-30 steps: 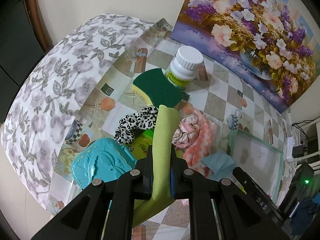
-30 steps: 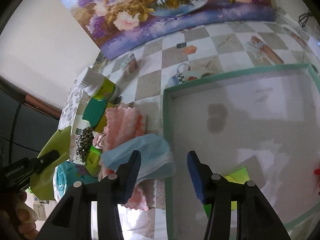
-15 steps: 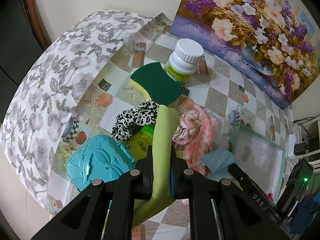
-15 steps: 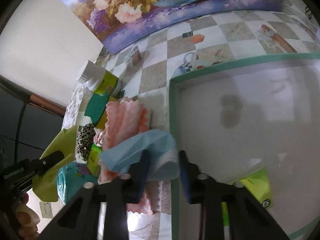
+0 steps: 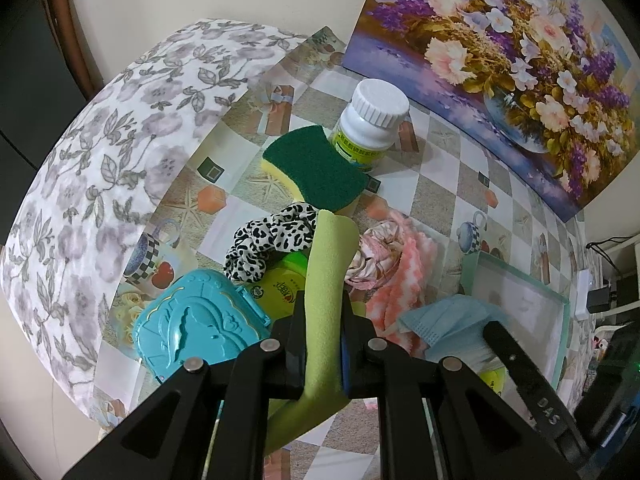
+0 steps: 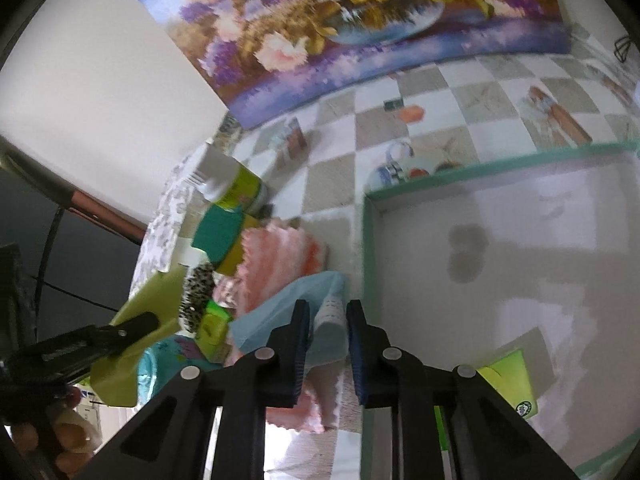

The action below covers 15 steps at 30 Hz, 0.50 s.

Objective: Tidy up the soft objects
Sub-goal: 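Carry the cloth and mask to the tray and release both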

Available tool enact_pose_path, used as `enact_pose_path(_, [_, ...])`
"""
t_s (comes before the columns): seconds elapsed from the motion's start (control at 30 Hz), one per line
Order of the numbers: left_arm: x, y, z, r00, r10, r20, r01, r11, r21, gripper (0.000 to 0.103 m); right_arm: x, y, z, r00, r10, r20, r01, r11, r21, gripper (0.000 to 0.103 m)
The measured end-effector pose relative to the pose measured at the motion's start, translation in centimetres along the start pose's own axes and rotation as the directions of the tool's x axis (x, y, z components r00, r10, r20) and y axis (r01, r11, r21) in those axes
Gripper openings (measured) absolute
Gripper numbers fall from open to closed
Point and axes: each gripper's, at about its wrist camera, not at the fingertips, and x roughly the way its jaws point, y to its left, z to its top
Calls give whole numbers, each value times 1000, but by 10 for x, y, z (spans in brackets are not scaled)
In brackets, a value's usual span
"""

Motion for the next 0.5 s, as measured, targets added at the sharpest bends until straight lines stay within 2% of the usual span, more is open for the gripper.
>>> enact_pose_path(0.3, [-15,5,2,999,-14,42,14,1000,-19,12,-37,27,9,993,70,91,-65,996,-57,19])
enact_pose_path(0.5, [-36,6,3,995,-29,99,32,999,-26,12,-70,45,14,978,124,167,-108,989,-101,19])
